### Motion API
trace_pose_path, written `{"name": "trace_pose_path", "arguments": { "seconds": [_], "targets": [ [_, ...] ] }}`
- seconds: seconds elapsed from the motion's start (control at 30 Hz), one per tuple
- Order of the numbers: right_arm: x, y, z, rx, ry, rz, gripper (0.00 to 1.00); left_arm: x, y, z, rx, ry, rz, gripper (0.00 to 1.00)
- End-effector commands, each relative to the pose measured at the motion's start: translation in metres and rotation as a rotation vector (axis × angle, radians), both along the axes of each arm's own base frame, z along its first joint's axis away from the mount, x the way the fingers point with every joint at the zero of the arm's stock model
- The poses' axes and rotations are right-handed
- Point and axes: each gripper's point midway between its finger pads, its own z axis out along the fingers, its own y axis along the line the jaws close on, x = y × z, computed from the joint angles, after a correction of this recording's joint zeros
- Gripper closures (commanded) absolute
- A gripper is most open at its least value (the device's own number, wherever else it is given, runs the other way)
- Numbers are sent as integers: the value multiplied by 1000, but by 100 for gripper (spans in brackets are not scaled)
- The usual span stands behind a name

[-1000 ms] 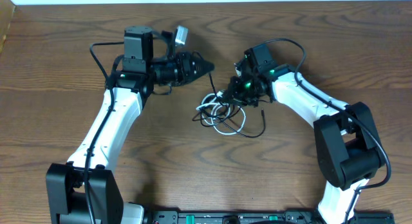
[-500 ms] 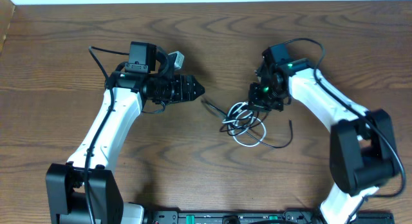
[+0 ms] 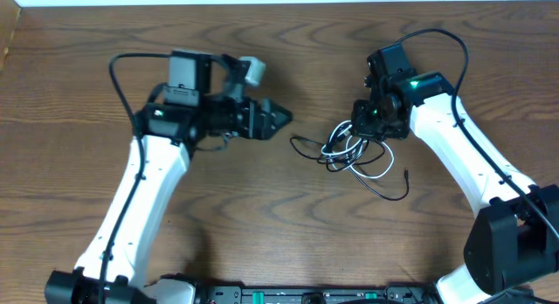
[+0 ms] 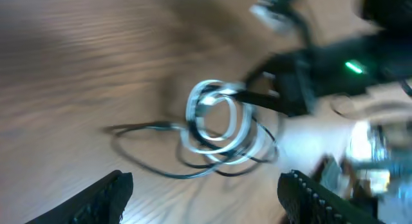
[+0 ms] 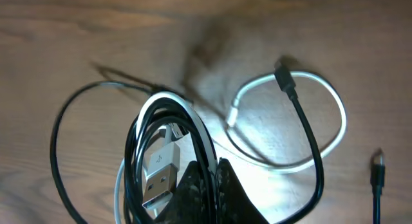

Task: Untangle cables

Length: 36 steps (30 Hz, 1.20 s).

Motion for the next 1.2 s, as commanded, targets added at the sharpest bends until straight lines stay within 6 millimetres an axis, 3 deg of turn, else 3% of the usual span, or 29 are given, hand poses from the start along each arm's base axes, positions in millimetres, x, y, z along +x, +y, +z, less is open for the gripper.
{"name": "trace_pose_path", "arguments": {
  "seconds": [0.0, 0.27, 0.5, 0.77, 1.0, 1.17],
  "targets": [
    [5, 0, 23, 14, -23, -24, 99, -16, -34, 8, 17, -106, -149, 23],
    [9, 1, 57, 15, -53, 22, 99, -25, -84, 1, 116, -248, -216, 24],
    [8, 6, 62, 101, -40, 53, 99, -29, -111, -4, 114, -270, -234, 31],
    [8, 7, 62, 111, -39, 61, 99, -35, -146, -32, 107, -216, -264, 38],
    [10, 5, 63, 131, -38, 57, 99, -45, -157, -36, 108, -213, -299, 46],
    [10, 5, 64, 132, -41, 57, 98, -37, -152, -42, 147, -209, -242, 57]
  ]
}}
